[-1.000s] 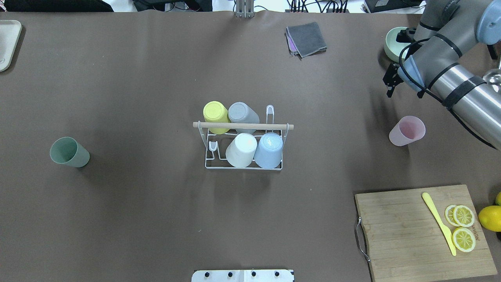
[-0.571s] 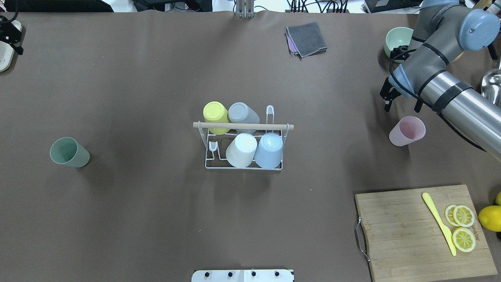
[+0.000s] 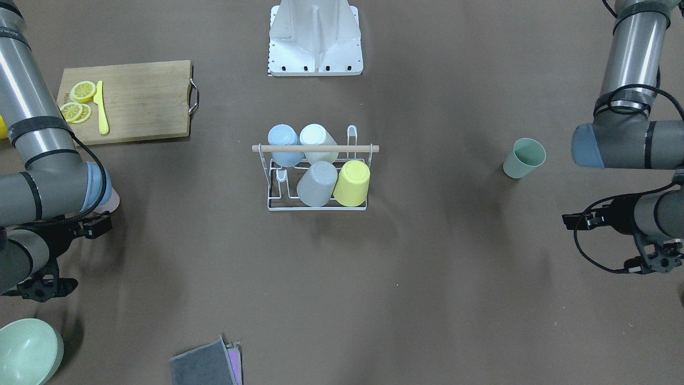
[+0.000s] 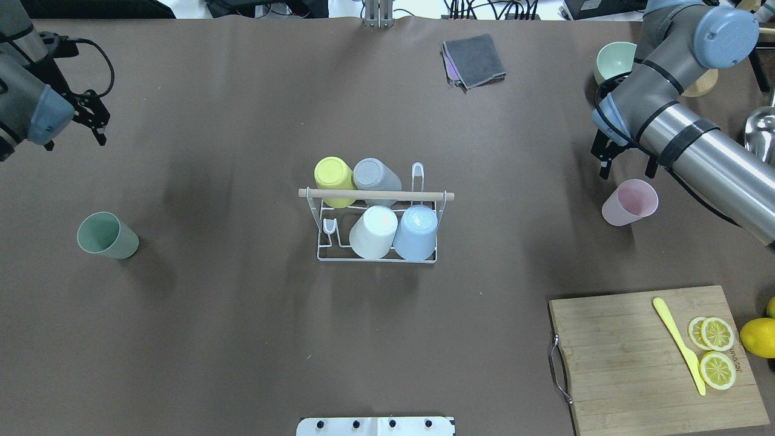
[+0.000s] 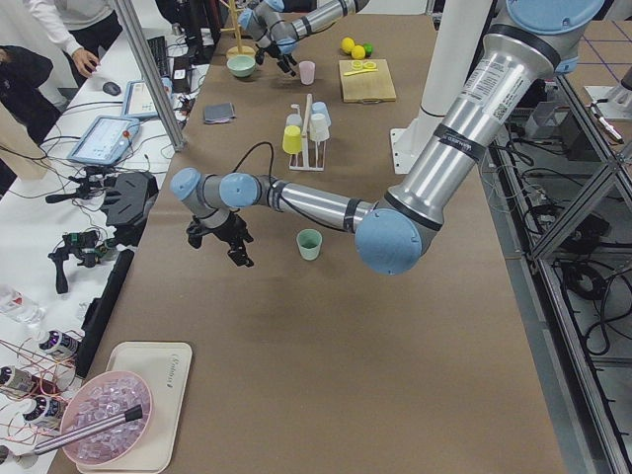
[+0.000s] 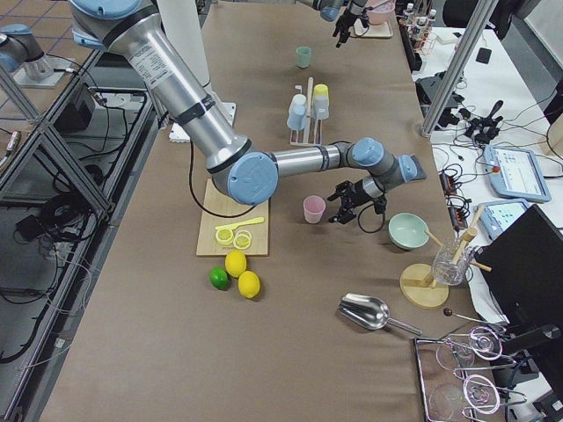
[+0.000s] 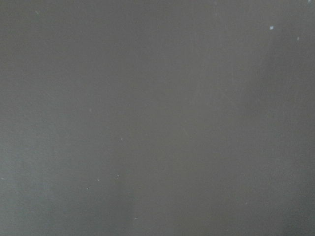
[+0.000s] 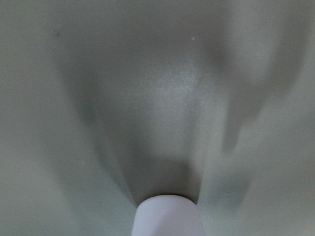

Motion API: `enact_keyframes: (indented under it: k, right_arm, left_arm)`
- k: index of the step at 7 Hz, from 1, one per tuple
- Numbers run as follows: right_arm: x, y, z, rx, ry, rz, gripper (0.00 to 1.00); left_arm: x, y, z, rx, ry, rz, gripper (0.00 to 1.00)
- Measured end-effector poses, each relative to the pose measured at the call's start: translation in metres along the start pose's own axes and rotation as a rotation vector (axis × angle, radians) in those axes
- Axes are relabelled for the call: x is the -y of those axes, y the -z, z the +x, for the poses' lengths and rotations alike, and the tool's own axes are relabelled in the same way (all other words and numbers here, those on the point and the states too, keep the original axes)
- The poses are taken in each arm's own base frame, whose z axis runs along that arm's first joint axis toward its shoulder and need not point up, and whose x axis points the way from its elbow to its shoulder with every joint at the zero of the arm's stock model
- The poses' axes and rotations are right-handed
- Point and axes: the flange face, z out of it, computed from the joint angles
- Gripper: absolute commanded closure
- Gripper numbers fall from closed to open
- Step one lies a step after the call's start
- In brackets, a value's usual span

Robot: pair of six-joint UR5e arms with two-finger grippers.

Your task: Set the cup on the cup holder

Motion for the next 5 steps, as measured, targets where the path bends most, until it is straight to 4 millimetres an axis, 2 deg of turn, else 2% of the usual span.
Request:
enact_keyframes:
  k: [2,5]
  right_arm:
    - [0.001,-0.006,-0.006,-0.006,-0.002,-0.027,0.04]
    - [0.002,-0.021,-0.004,-0.013,-0.006,-0.063,0.07]
  left_arm:
    - [-0.010,-0.014,0.033,0.022,0.018,-0.079,0.02]
    - [-0.033,-0.065,0.072,0.079,0.001,-0.179,0.02]
